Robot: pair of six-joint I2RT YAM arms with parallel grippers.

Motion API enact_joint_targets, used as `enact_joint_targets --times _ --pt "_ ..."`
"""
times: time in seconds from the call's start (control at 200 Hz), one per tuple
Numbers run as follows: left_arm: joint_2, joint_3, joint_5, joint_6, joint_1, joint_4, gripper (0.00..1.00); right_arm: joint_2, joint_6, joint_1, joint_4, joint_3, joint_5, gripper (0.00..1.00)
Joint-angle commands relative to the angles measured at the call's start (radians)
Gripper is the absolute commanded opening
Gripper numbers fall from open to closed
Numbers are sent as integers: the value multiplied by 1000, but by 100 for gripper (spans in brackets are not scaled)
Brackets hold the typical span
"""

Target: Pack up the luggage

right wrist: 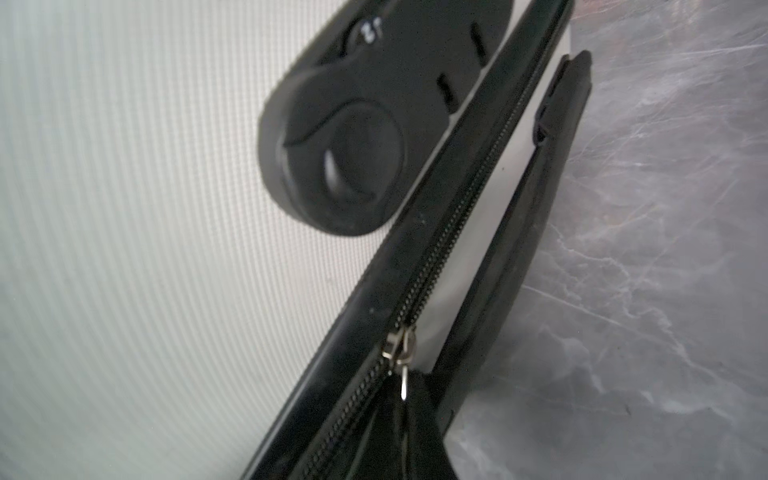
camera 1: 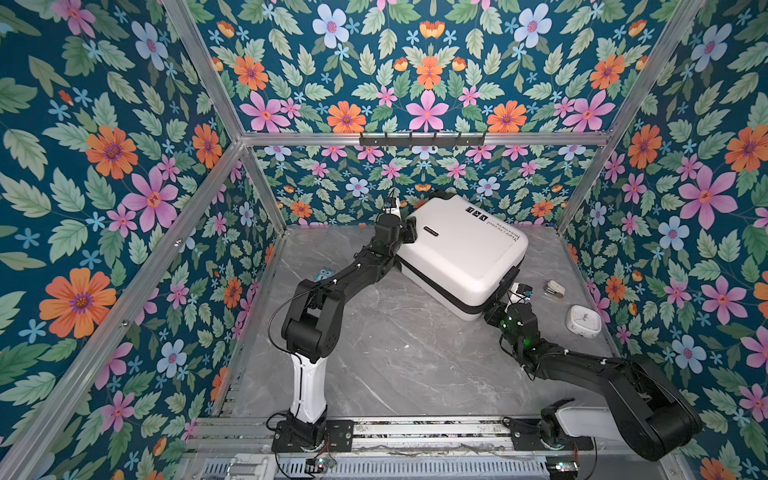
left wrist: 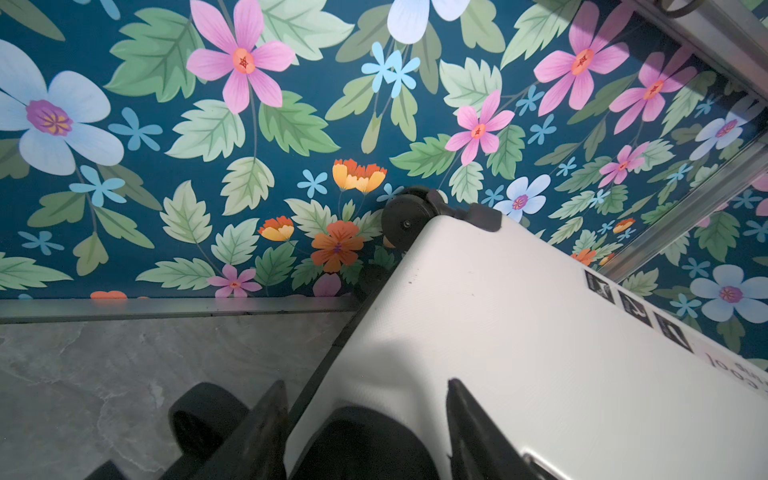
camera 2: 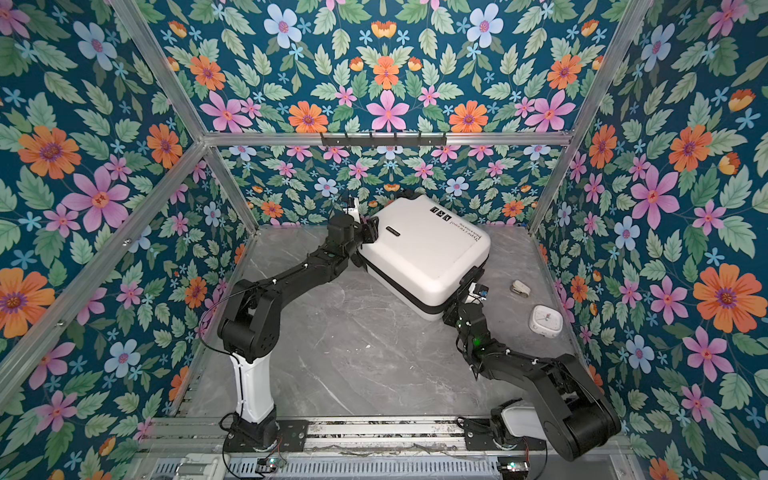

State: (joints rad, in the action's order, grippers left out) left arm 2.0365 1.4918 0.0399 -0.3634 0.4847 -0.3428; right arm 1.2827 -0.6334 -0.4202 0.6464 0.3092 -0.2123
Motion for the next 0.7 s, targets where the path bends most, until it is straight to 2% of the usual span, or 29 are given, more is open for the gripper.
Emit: enact_joint_targets --times 0.0,0.19,0.32,0.55,0.69 --pt "44 -53 1 98 -27 874 60 -36 45 -100 -89 20 49 0" --pt "-17 -85 8 117 -82 881 63 27 -14 -309 -40 52 -79 0" --pt "-74 -102 20 130 -115 899 66 152 -36 -438 4 104 -144 0" --pt "-191 -92 18 127 -122 936 71 362 -98 -578 78 199 -183 0" --pt "-254 -36 7 102 -60 967 72 455 -126 -620 69 269 -205 0"
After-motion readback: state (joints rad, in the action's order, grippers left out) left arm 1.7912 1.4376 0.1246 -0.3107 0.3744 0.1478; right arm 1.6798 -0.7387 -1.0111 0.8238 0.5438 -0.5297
